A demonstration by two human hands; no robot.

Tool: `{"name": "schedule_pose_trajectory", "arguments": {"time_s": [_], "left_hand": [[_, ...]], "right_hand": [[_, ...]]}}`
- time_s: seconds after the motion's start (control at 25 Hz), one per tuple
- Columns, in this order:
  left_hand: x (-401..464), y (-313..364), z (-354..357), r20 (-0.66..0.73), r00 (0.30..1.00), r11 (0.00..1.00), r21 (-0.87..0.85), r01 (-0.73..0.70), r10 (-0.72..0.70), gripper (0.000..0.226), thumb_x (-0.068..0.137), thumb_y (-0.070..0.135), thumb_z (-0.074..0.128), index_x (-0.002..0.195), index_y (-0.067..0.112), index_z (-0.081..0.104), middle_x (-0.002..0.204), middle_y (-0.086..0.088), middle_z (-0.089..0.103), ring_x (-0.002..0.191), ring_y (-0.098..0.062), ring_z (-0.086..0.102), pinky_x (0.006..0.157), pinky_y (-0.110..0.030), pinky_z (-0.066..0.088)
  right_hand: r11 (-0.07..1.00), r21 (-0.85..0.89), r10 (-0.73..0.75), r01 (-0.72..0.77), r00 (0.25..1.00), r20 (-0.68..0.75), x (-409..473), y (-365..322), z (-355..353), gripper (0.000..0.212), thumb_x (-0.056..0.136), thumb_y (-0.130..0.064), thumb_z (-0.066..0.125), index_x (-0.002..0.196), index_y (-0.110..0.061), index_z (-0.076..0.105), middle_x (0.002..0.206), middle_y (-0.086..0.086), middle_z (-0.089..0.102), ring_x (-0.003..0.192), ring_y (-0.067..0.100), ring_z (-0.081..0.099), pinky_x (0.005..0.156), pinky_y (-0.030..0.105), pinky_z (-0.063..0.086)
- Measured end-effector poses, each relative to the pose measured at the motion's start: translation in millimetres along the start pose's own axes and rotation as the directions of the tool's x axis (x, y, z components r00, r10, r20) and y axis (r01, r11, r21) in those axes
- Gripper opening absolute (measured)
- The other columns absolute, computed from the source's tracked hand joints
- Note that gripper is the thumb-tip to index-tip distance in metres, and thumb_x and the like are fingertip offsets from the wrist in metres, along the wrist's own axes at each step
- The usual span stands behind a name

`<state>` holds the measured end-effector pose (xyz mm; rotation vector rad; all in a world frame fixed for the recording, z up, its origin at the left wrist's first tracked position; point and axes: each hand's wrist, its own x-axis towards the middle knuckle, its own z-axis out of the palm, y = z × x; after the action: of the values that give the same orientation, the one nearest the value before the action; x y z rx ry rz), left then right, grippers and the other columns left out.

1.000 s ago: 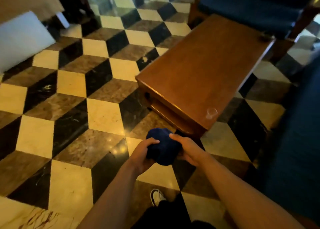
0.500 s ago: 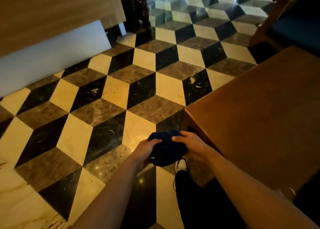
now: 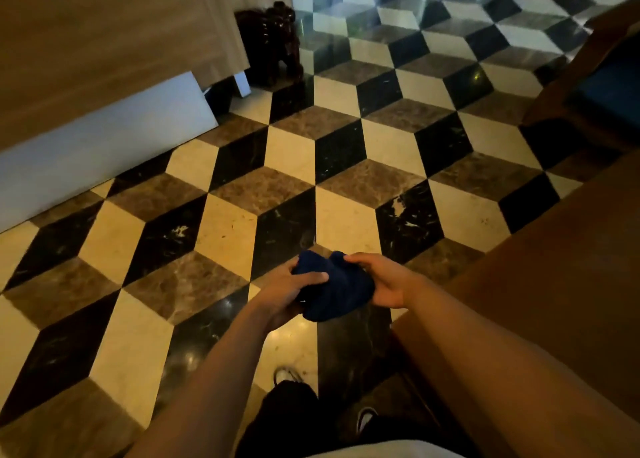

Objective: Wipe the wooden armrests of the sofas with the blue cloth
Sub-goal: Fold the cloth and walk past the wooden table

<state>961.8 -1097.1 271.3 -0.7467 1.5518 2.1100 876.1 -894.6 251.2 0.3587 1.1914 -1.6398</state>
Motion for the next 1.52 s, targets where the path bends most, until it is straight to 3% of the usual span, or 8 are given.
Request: {"name": "schedule_pose_trajectory", "arguments": {"time_s": [0.24, 0.52, 0.68, 0.92, 1.08, 1.24, 1.4, 1.52], "left_hand": [[161.8, 121.0, -18.0, 0.160, 0.986, 0.998, -0.024, 0.052, -0.048, 0.074, 0.063, 0.012, 0.092, 0.132, 0.010, 0.064, 0.126, -0.019, 0.073, 0.115, -0.037, 0.070, 0.090, -0.047, 0.059], [326.4, 235.3, 55.4, 0.298, 0.905, 0.952, 0.132, 0.275, -0.303, 0.072, 0.067, 0.025, 0.090, 0.132, 0.007, 0.066, 0.125, -0.014, 0.075, 0.111, -0.032, 0.073, 0.086, -0.043, 0.060], [412.5, 271.9, 156.5, 0.394, 0.812, 0.891, 0.326, 0.315, -0.431, 0.064, 0.069, 0.031, 0.091, 0.125, 0.012, 0.069, 0.120, -0.014, 0.077, 0.107, -0.032, 0.075, 0.078, -0.042, 0.063], [531.5, 322.6, 334.5, 0.396, 0.845, 0.906, 0.366, 0.214, -0.360, 0.038, 0.084, 0.002, 0.072, 0.121, 0.007, 0.069, 0.110, -0.015, 0.079, 0.101, -0.032, 0.073, 0.074, -0.042, 0.061], [582.2, 358.5, 448.6, 0.405, 0.807, 0.883, 0.374, 0.283, -0.430, 0.032, 0.089, -0.002, 0.065, 0.119, 0.008, 0.067, 0.111, -0.018, 0.076, 0.103, -0.035, 0.068, 0.072, -0.044, 0.060], [630.9, 368.9, 547.5, 0.289, 0.698, 0.716, 0.535, 0.449, -0.655, 0.041, 0.091, 0.023, 0.072, 0.122, -0.001, 0.061, 0.110, -0.023, 0.067, 0.094, -0.037, 0.067, 0.074, -0.045, 0.055], [709.8, 365.1, 663.5, 0.244, 0.557, 0.530, 0.726, 0.437, -0.794, 0.068, 0.086, 0.041, 0.077, 0.125, -0.012, 0.057, 0.118, -0.029, 0.067, 0.097, -0.041, 0.066, 0.079, -0.045, 0.056], [750.0, 367.9, 741.3, 0.238, 0.430, 0.409, 0.837, 0.363, -0.871, 0.068, 0.086, 0.045, 0.076, 0.127, -0.007, 0.060, 0.108, -0.022, 0.070, 0.085, -0.033, 0.065, 0.066, -0.038, 0.055]], "right_hand": [[0.971, -0.036, -0.239, 0.236, 0.952, -0.189, 94.0, -135.7, -19.2, 0.043, 0.090, 0.001, 0.070, 0.131, -0.012, 0.064, 0.130, 0.014, 0.071, 0.118, 0.032, 0.068, 0.098, 0.048, 0.057], [0.884, -0.083, -0.406, 0.461, 0.664, -0.628, 103.7, -276.0, -82.8, 0.040, 0.086, -0.008, 0.079, 0.117, -0.026, 0.060, 0.118, 0.008, 0.071, 0.102, 0.024, 0.073, 0.079, 0.036, 0.062], [0.849, -0.016, -0.330, 0.528, 0.506, -0.797, 98.0, -326.7, -164.4, 0.046, 0.087, -0.017, 0.078, 0.122, -0.029, 0.052, 0.114, 0.005, 0.067, 0.099, 0.025, 0.071, 0.071, 0.036, 0.062], [0.770, 0.099, -0.207, 0.630, 0.394, -0.896, 91.0, -411.2, -311.6, 0.047, 0.090, -0.011, 0.074, 0.131, -0.021, 0.053, 0.120, 0.008, 0.065, 0.107, 0.029, 0.067, 0.093, 0.050, 0.058], [0.652, 0.185, -0.137, 0.736, 0.353, -0.925, 53.0, -470.9, -395.6, 0.049, 0.094, -0.006, 0.068, 0.136, -0.020, 0.048, 0.121, 0.010, 0.063, 0.102, 0.026, 0.066, 0.071, 0.038, 0.057], [0.660, 0.148, -0.100, 0.736, 0.282, -0.954, 25.9, -516.2, -472.4, 0.047, 0.094, -0.009, 0.069, 0.134, -0.020, 0.048, 0.112, 0.001, 0.060, 0.095, 0.015, 0.062, 0.062, 0.026, 0.052], [0.635, 0.131, 0.040, 0.761, 0.138, -0.990, 11.0, -566.2, -563.4, 0.056, 0.091, -0.007, 0.072, 0.141, -0.012, 0.047, 0.127, 0.012, 0.061, 0.120, 0.032, 0.061, 0.102, 0.052, 0.053], [0.548, 0.135, 0.136, 0.825, 0.071, -0.988, -7.3, -597.1, -618.2, 0.058, 0.090, -0.008, 0.073, 0.141, -0.015, 0.047, 0.130, 0.013, 0.060, 0.121, 0.033, 0.061, 0.106, 0.056, 0.051]]}}
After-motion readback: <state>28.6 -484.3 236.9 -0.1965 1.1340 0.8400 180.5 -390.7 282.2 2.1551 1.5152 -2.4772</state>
